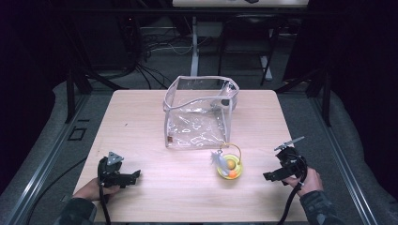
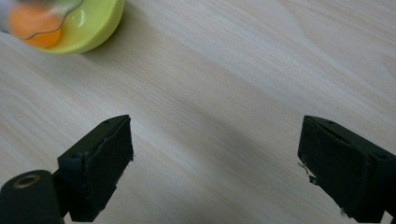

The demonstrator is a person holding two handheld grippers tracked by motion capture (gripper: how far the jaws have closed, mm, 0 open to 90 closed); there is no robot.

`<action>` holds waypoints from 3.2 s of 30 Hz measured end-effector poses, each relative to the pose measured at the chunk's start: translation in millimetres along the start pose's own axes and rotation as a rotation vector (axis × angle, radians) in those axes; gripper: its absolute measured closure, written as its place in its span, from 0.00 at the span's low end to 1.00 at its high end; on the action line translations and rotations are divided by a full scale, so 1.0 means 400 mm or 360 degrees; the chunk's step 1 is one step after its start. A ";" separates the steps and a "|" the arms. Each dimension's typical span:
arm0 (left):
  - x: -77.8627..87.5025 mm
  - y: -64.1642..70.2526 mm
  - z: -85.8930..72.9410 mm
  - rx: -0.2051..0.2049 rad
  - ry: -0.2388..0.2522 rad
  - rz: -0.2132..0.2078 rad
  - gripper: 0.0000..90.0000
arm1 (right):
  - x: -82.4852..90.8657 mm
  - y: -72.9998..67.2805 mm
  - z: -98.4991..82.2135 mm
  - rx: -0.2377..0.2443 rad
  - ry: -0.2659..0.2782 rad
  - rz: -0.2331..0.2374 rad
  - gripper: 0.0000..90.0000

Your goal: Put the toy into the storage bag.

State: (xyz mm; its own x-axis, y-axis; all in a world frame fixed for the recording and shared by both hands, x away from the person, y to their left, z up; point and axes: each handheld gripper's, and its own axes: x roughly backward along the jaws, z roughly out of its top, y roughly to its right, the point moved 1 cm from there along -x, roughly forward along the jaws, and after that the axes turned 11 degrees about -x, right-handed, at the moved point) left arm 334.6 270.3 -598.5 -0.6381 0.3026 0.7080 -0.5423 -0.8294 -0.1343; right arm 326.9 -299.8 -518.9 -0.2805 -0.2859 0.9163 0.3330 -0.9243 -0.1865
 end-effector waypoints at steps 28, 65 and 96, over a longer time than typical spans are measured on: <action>0.000 0.004 -0.001 0.0006 0.0012 0.0008 0.00 | 0.045 -0.123 0.058 0.0367 -0.0049 -0.0062 0.01; 0.001 0.006 -0.002 0.0005 0.0014 0.0012 0.00 | 0.122 -0.309 0.224 0.0718 -0.0085 -0.0048 0.49; 0.001 0.006 -0.003 0.0005 0.0014 0.0013 0.00 | 0.116 -0.327 0.254 0.0798 -0.0090 0.0042 0.94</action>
State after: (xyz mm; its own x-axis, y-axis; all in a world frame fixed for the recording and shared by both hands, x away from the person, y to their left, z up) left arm 332.5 268.9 -599.3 -0.6470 0.2999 0.7010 -0.5356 -0.8332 -0.1379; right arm 361.9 -166.4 -415.8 -0.2217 -0.2810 0.9338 0.7347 -0.6777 -0.0295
